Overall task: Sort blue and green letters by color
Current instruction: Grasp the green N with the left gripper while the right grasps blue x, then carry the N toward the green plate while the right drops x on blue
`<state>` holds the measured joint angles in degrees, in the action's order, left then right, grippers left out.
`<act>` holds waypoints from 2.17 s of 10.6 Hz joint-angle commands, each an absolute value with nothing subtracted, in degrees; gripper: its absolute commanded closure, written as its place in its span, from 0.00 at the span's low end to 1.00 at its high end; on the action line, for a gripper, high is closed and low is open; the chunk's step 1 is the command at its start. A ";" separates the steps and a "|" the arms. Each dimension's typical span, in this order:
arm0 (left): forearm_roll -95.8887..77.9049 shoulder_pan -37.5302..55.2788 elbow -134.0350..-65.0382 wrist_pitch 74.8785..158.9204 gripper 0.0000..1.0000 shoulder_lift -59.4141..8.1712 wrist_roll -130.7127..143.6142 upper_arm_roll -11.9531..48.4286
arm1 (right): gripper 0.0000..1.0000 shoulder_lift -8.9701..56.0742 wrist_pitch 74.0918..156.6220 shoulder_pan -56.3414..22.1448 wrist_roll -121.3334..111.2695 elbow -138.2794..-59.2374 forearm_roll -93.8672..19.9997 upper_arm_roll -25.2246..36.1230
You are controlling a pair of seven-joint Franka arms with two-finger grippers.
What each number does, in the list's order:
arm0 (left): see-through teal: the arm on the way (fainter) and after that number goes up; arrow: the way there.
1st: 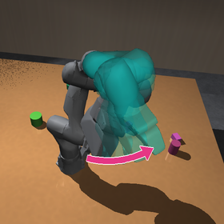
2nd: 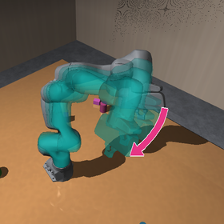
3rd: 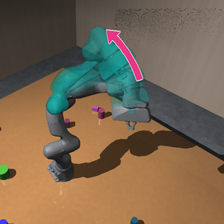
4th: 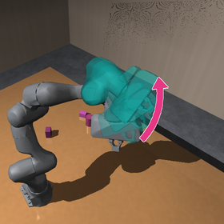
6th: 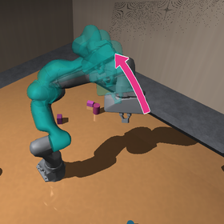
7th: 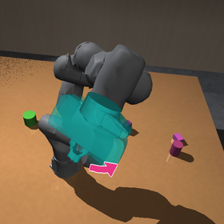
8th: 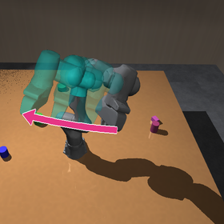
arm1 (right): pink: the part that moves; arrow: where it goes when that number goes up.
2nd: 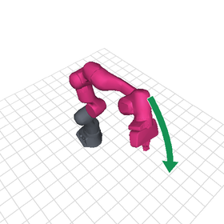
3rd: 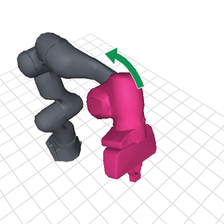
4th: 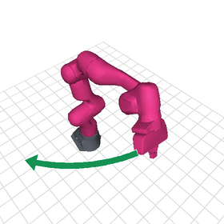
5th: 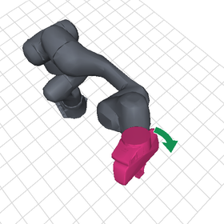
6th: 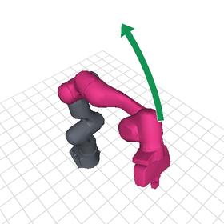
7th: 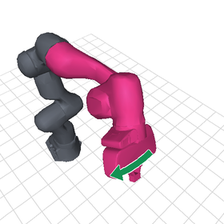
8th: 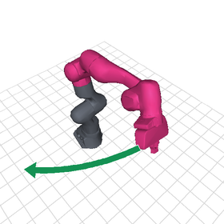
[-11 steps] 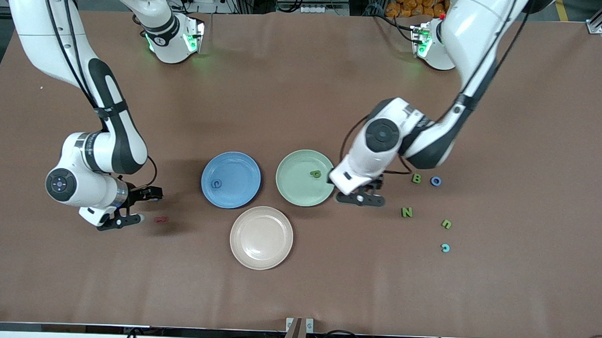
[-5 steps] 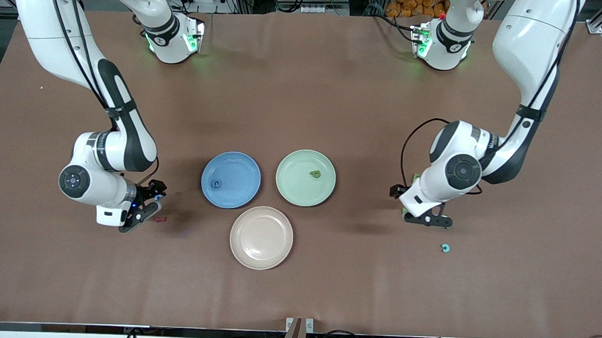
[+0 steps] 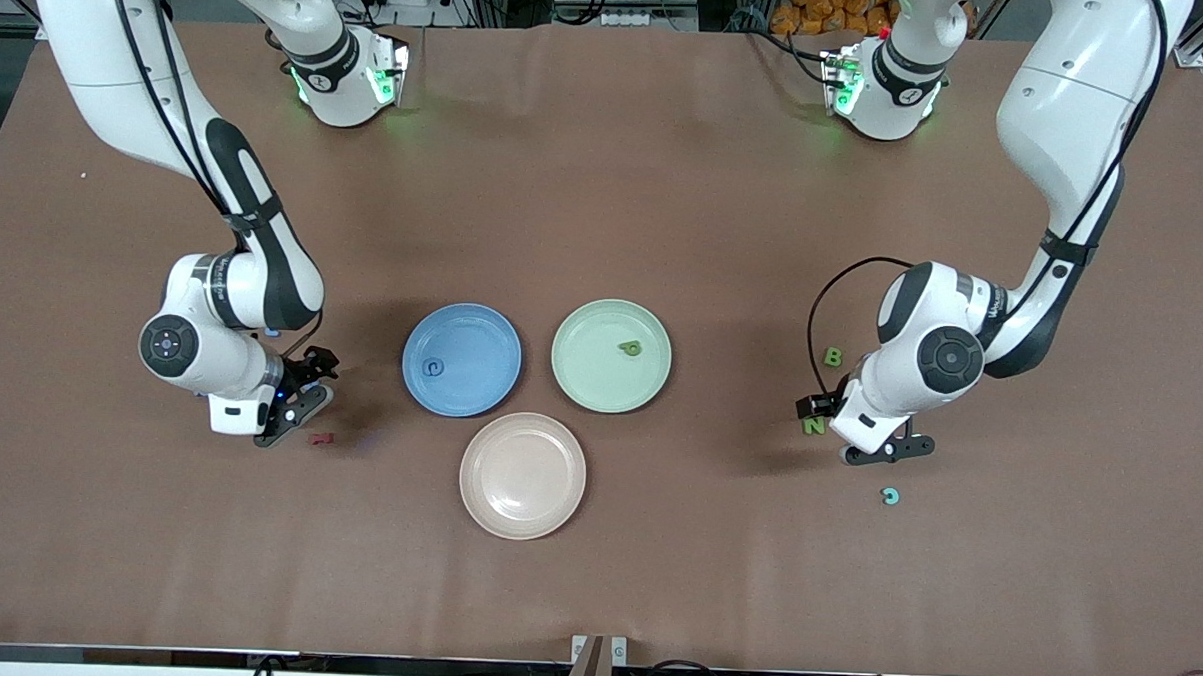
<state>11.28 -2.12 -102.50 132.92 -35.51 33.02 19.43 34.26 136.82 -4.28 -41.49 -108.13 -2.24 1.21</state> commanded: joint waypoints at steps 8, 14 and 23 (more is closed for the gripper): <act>19.86 -1.76 -101.78 137.55 0.22 -39.64 38.32 19.69 | 0.00 31.20 144.14 -4.48 -42.01 -115.22 -1.49 0.88; 19.86 -1.15 -100.72 137.55 0.31 -41.04 38.41 19.69 | 1.00 31.03 143.97 -3.96 -43.42 -114.61 -1.41 0.88; 20.04 -0.97 -100.63 137.90 1.00 -41.75 38.23 19.69 | 1.00 30.50 112.88 -12.19 -15.52 -94.85 -2.11 0.44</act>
